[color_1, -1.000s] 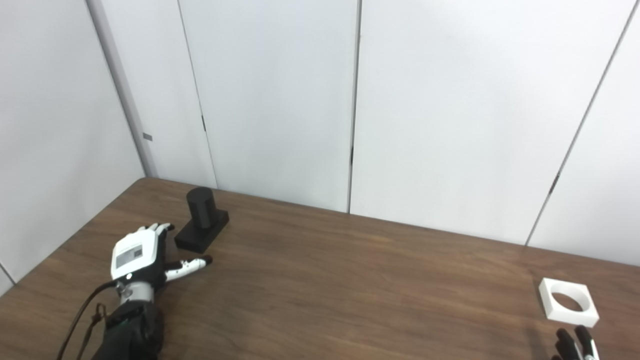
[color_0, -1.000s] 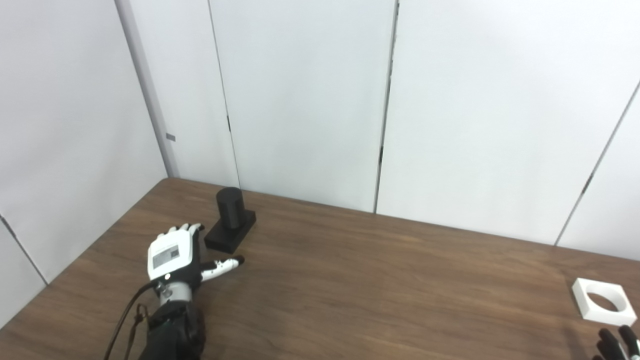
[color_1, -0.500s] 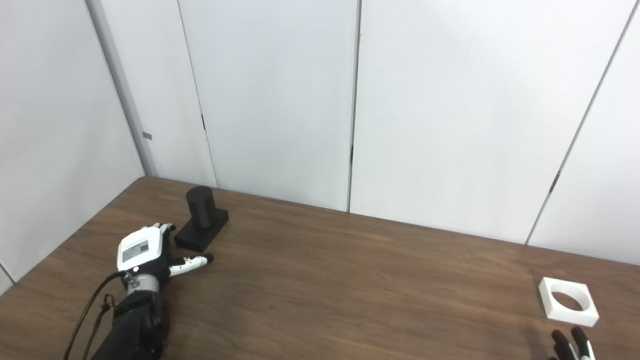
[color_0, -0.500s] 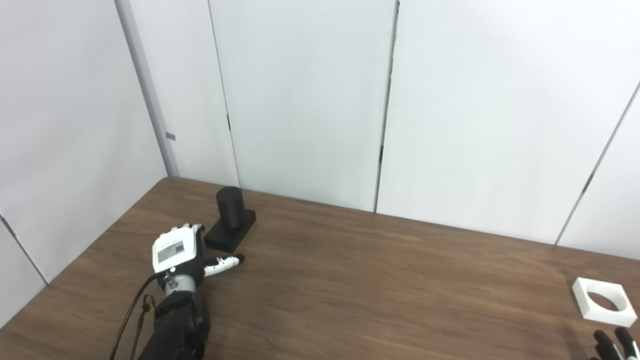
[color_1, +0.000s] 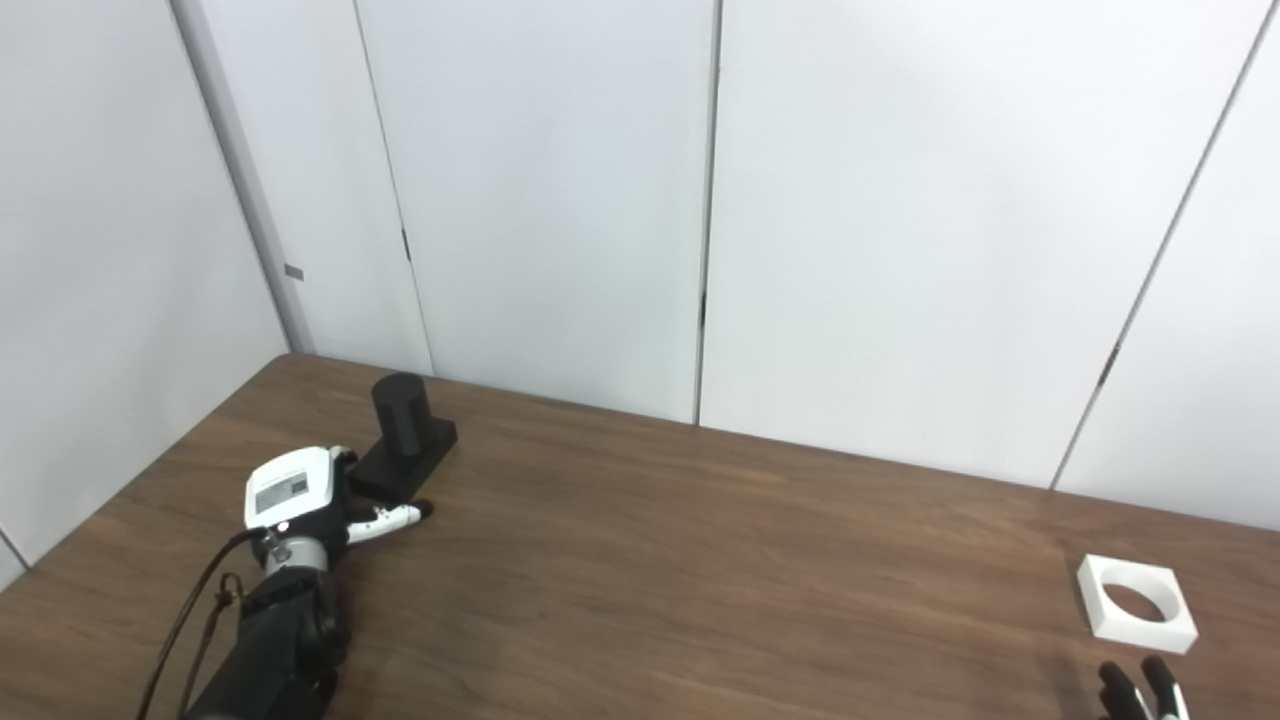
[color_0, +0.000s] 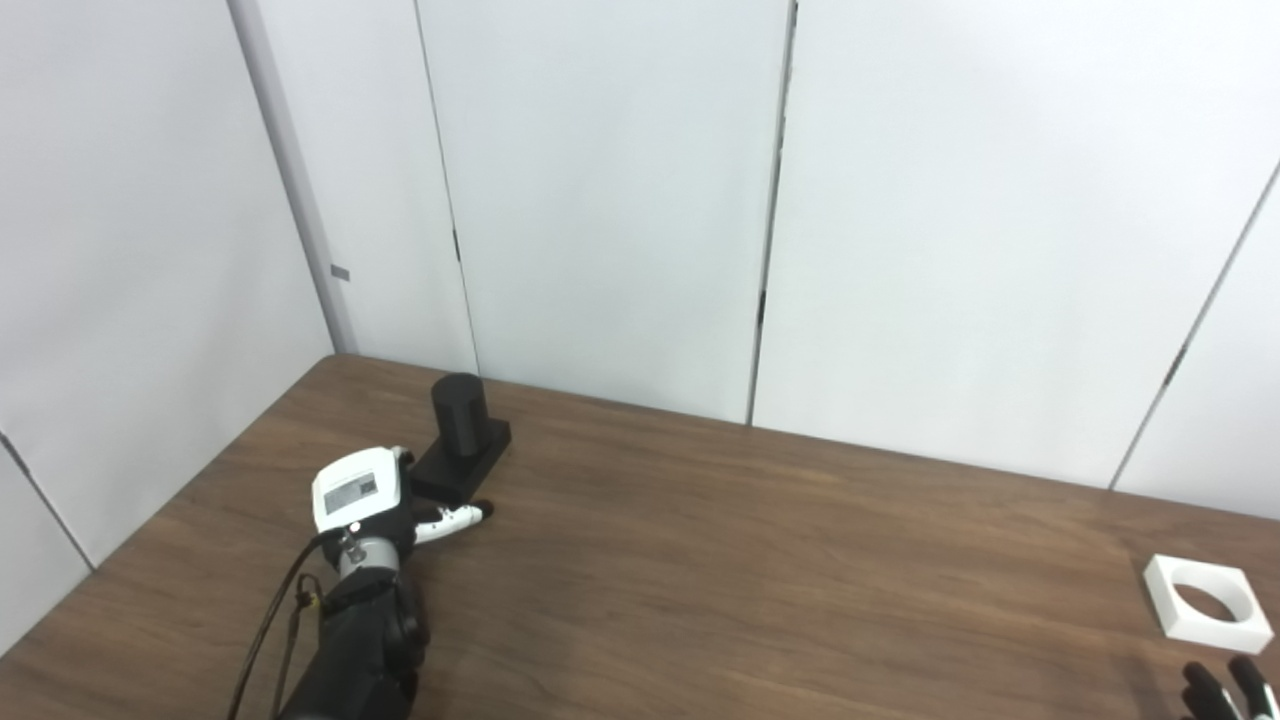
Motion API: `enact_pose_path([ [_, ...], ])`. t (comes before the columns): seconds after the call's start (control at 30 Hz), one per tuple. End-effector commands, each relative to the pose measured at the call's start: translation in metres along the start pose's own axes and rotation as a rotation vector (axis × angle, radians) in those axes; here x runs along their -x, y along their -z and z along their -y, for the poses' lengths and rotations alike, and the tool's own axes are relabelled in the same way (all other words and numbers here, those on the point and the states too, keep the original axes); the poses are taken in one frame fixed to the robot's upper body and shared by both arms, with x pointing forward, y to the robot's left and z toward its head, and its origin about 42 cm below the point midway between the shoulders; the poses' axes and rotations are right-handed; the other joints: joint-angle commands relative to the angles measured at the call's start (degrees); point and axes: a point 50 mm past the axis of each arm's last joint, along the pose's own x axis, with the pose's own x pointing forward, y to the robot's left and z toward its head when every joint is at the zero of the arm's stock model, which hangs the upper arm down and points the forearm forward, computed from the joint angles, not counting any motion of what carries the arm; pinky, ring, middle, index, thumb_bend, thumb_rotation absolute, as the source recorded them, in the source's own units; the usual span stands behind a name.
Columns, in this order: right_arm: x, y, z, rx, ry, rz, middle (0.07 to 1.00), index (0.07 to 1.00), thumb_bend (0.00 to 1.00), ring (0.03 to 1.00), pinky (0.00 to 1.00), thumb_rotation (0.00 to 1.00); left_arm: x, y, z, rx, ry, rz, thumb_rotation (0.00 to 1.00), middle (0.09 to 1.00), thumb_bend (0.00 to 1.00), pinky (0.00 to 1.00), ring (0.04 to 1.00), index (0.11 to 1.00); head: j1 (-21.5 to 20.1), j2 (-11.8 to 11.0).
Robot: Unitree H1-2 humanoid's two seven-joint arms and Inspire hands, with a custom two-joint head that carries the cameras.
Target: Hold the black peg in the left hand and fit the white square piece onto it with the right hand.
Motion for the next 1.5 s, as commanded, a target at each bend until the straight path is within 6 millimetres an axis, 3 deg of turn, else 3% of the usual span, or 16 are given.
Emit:
enact_pose_path([
  [0.0,0.017,0.012,-0.008,-0.028,0.023,-0.048,0.941,1.0,0.66,0.975,1.0,0.85,-0.015,-0.015,-0.026,0.002,-0.088,0.022,0.71,0.888,0.93,0.92,0.908,0.816,0.08,0.07],
  [0.53,0.017,0.008,-0.01,-0.017,0.025,-0.049,0.958,1.0,0.61,0.995,1.0,0.88,-0.018,-0.021,-0.024,-0.015,-0.094,0.019,0.67,0.862,0.87,0.91,0.886,0.781,-0.11,0.27],
  [0.8,0.017,0.006,-0.012,-0.034,0.029,-0.05,0.961,1.0,0.58,1.0,1.0,0.87,-0.017,-0.022,-0.025,-0.007,-0.115,0.028,0.61,0.832,0.78,0.87,0.863,0.722,-0.11,0.27],
  [1.0,0.017,0.003,-0.014,-0.03,0.027,-0.053,0.959,1.0,0.57,0.996,1.0,0.87,-0.017,-0.021,-0.027,-0.001,-0.122,0.029,0.46,0.812,0.67,0.85,0.844,0.693,-0.34,0.47],
  [1.17,0.017,0.002,-0.014,-0.035,0.031,-0.049,0.96,1.0,0.56,1.0,1.0,0.87,-0.016,-0.02,-0.028,0.025,-0.142,0.034,0.33,0.786,0.62,0.84,0.83,0.58,-0.33,0.65],
  [1.2,0.017,0.002,-0.014,-0.035,0.031,-0.049,0.96,1.0,0.55,1.0,1.0,0.87,-0.015,-0.02,-0.028,0.031,-0.143,0.035,0.18,0.783,0.55,0.85,0.83,0.528,-0.33,0.65],
  [1.27,0.017,0.002,-0.014,-0.03,0.031,-0.05,0.962,1.0,0.55,1.0,1.0,0.88,-0.015,-0.019,-0.028,0.036,-0.143,0.037,0.1,0.781,0.51,0.86,0.83,0.498,-0.38,0.71],
  [1.47,0.017,0.0,-0.015,-0.026,0.024,-0.052,0.975,1.0,0.51,1.0,1.0,0.9,-0.015,-0.019,-0.027,0.043,-0.144,0.044,0.07,0.777,0.5,0.87,0.828,0.488,-0.45,0.79],
])
